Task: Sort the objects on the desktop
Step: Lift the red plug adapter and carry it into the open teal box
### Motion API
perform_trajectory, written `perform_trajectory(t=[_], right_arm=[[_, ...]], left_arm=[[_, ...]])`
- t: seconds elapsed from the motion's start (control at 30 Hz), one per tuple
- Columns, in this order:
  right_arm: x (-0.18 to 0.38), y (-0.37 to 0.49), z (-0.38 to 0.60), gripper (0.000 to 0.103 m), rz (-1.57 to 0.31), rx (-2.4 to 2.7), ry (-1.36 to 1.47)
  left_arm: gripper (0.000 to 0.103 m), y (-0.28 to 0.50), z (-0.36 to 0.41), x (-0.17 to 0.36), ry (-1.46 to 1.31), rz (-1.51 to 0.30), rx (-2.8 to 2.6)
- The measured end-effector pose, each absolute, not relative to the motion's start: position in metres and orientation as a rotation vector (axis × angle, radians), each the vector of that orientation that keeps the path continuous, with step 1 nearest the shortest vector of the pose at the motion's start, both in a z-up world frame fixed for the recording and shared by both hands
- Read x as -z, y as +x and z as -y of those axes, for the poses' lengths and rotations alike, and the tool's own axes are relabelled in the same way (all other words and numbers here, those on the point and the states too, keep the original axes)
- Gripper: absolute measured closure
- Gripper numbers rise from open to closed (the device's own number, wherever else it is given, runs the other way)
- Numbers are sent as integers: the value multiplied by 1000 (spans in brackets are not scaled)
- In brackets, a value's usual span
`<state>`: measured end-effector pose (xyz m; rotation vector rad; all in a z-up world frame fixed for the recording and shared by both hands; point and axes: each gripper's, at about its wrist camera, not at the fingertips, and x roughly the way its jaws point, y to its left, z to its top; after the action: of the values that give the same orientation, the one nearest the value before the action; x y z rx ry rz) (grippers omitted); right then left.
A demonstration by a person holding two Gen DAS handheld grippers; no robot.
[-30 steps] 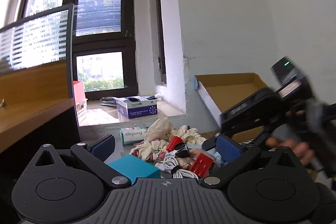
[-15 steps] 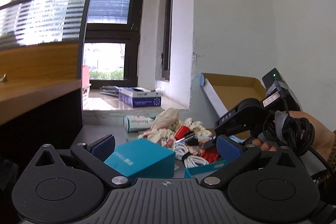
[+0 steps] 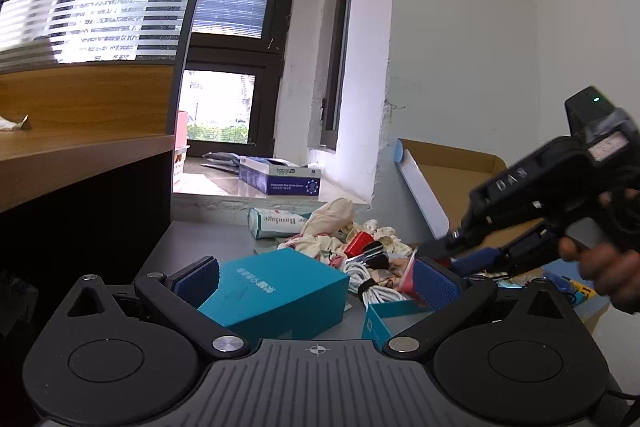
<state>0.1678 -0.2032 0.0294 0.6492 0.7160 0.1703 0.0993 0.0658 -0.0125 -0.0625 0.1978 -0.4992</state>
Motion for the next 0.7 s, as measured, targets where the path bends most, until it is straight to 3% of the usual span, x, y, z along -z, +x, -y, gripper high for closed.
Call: perform_trajectory(t=[0.23,0.43,0.5,0.57,0.7], right_arm=[[-25,159,159,65,-803,-230,344],[-12,166,156,65,-908,-224,298],[-8,169,154,63,-946,-238,281],[-13,166,154,54,-936,-248,267],[-28,161,164,54,-863,-236,282]], left_arm=[[0,91,-72,14,-63,-215,471],[0,89,-75,14,-68,-225,457],[0,89,-75,13,-71,-228,458],[0,89,-74,13,-68,-228,459],[0,90,-74,13,-67,-231,457]])
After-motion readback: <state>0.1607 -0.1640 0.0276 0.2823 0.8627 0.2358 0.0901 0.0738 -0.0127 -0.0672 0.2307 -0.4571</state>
